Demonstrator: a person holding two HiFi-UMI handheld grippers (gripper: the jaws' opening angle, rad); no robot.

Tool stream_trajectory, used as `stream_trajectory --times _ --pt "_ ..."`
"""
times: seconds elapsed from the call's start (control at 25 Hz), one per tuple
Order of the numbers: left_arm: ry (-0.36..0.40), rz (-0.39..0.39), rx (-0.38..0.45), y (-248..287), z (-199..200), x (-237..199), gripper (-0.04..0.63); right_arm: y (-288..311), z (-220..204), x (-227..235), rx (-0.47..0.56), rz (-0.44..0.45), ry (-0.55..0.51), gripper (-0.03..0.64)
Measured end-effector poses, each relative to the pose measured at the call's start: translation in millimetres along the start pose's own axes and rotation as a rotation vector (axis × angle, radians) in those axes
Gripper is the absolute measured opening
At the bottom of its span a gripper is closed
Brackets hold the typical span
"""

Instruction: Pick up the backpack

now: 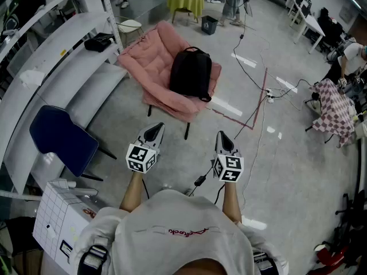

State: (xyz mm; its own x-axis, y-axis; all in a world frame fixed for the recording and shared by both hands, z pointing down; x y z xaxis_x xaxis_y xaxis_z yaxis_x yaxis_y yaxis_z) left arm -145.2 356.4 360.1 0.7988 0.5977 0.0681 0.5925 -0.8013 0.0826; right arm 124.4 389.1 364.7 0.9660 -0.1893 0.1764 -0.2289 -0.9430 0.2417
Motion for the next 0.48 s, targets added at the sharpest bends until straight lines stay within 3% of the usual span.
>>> stream_trajectory --times 0.48 --pt "-0.025 0.047 -0.028 0 -9 33 0.011 -13 -10 22 -0.029 0.064 0.002 0.019"
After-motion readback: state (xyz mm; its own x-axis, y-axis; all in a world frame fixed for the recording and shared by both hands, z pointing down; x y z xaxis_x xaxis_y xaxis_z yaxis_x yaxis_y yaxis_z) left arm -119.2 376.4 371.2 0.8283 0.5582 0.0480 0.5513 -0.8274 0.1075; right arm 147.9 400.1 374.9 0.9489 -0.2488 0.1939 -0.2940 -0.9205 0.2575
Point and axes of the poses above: the fingertips, and each gripper's own axes: y forward along the fingers, x to its right, z out of its top, the point moved 5 cm from there along -y, backward along the fingers, and after that the axes turned 7 degrees about y, right-handed, at the moved point
